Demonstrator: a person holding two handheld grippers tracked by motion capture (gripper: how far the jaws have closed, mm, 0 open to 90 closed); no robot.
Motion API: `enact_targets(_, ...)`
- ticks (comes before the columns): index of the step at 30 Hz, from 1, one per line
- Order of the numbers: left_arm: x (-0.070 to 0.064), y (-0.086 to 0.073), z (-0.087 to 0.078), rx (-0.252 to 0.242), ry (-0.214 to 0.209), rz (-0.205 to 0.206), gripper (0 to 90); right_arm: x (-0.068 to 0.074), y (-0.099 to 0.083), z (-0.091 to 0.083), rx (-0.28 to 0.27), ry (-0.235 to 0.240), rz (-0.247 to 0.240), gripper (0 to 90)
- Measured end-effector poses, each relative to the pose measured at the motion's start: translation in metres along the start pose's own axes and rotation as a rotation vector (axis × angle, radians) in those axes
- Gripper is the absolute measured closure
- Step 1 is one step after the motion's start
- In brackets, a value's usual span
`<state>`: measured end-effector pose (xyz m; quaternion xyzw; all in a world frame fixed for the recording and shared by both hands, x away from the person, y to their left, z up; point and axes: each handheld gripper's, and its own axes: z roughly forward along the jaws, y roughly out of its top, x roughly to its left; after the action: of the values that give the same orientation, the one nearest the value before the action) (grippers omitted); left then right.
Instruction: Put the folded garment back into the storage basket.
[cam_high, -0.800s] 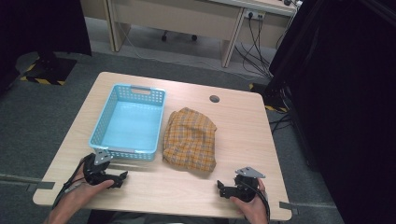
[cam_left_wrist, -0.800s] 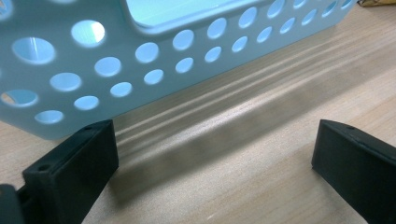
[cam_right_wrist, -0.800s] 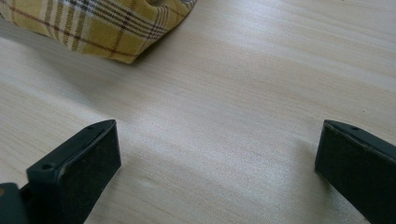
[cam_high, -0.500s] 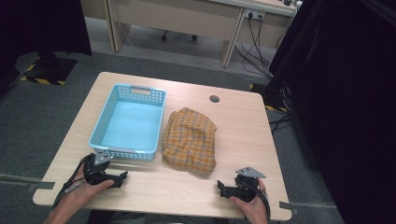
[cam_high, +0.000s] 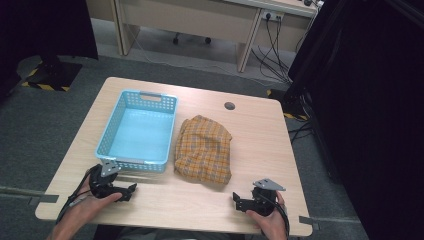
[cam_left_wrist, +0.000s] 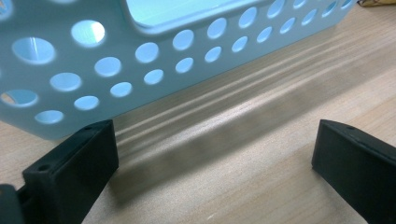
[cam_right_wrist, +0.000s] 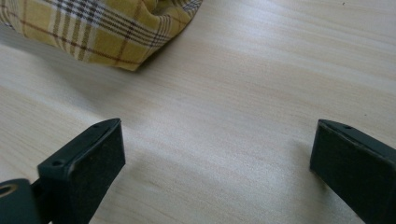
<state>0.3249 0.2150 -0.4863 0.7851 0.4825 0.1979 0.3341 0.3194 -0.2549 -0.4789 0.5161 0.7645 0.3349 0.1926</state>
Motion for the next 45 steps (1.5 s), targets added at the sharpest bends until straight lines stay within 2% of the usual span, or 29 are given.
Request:
enact_targets(18, 0.0, 0.0, 0.0, 0.0, 0.0, 0.0, 0.0, 0.0, 0.009, -0.007, -0.07, 0.044, 0.006, 2.2)
enact_targets(24, 0.0, 0.0, 0.0, 0.0, 0.0, 0.0, 0.0, 0.0, 0.013, -0.006, -0.09, 0.086, 0.012, 1.9)
enact_targets(37, 0.0, 0.0, 0.0, 0.0, 0.0, 0.0, 0.0, 0.002, 0.021, 0.0, -0.107, 0.152, 0.04, 1.9)
enact_targets(45, 0.0, 0.0, 0.0, 0.0, 0.0, 0.0, 0.0, 0.002, 0.027, 0.001, -0.116, 0.16, 0.049, 1.9)
